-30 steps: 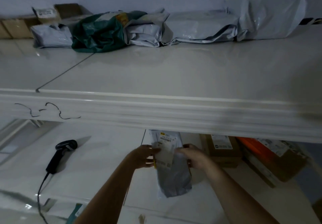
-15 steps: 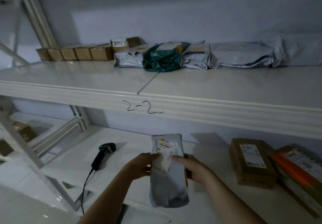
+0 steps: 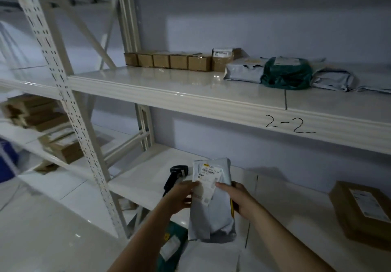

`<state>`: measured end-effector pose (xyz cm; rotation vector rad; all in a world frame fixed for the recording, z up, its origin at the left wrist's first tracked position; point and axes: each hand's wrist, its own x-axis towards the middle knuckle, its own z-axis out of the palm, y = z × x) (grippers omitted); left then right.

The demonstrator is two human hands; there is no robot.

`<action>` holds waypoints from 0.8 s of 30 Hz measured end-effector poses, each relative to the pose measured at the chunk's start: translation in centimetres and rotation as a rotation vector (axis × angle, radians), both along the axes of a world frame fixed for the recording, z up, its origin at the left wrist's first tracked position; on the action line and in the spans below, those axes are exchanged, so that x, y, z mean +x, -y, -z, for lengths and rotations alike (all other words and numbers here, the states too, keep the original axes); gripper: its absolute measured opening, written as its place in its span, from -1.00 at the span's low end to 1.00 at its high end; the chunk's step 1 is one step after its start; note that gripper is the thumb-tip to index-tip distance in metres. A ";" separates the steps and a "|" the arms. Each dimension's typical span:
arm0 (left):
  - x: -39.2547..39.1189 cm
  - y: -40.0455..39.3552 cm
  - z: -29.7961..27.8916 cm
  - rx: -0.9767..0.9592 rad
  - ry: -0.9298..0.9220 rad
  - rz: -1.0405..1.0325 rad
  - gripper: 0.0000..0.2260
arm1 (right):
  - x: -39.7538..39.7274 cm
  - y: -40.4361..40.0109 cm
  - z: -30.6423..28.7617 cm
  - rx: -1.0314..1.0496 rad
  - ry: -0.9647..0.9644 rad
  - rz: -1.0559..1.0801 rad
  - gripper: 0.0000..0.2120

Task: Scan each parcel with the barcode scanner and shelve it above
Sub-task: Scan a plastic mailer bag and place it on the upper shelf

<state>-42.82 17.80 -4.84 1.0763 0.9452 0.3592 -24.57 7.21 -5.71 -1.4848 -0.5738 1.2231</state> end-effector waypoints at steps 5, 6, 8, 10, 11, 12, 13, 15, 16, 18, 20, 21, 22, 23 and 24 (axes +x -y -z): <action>-0.4 -4.0 1.2 0.039 -0.067 -0.008 -0.85 | -0.6 -3.9 0.6 -0.022 0.060 0.028 -0.49; -0.2 -4.9 1.8 0.049 -0.097 -0.037 -0.85 | -0.5 -4.7 0.8 -0.029 0.068 0.037 -0.50; 0.3 -7.0 2.9 0.087 -0.179 -0.113 -0.79 | -0.1 -6.8 1.6 -0.046 0.084 0.053 -0.52; 0.8 -9.4 3.8 0.188 -0.315 -0.170 -0.71 | 0.8 -9.0 2.5 -0.058 0.090 0.073 -0.53; 0.9 -10.7 4.2 0.267 -0.409 -0.179 -0.70 | 1.4 -10.0 2.9 -0.063 0.089 0.083 -0.54; 1.0 -12.0 4.6 0.341 -0.500 -0.169 -0.69 | 2.1 -11.0 3.2 -0.068 0.087 0.092 -0.55; 1.0 -13.2 5.0 0.402 -0.581 -0.145 -0.68 | 2.7 -11.9 3.5 -0.073 0.089 0.103 -0.56; 1.0 -15.5 5.8 0.451 -0.696 -0.078 -0.62 | 3.9 -13.3 4.2 -0.091 0.099 0.130 -0.58; 1.1 -16.6 6.3 0.455 -0.733 -0.044 -0.56 | 4.4 -13.9 4.5 -0.105 0.104 0.146 -0.60; 1.4 -18.5 7.3 0.431 -0.777 0.028 -0.46 | 5.5 -15.0 5.1 -0.128 0.106 0.159 -0.62; 1.9 -20.2 7.9 0.405 -0.806 0.088 -0.43 | 6.2 -15.9 5.5 -0.144 0.111 0.164 -0.64; 2.1 -20.8 8.1 0.387 -0.812 0.107 -0.42 | 6.4 -16.3 5.7 -0.152 0.107 0.170 -0.66; 2.3 -21.3 8.4 0.369 -0.822 0.124 -0.43 | 6.5 -16.6 5.9 -0.162 0.101 0.175 -0.67; 2.6 -21.7 8.8 0.359 -0.838 0.141 -0.44 | 6.6 -16.8 6.1 -0.177 0.094 0.180 -0.68; 2.8 -22.0 9.2 0.352 -0.855 0.160 -0.46 | 6.5 -17.0 6.2 -0.192 0.088 0.184 -0.67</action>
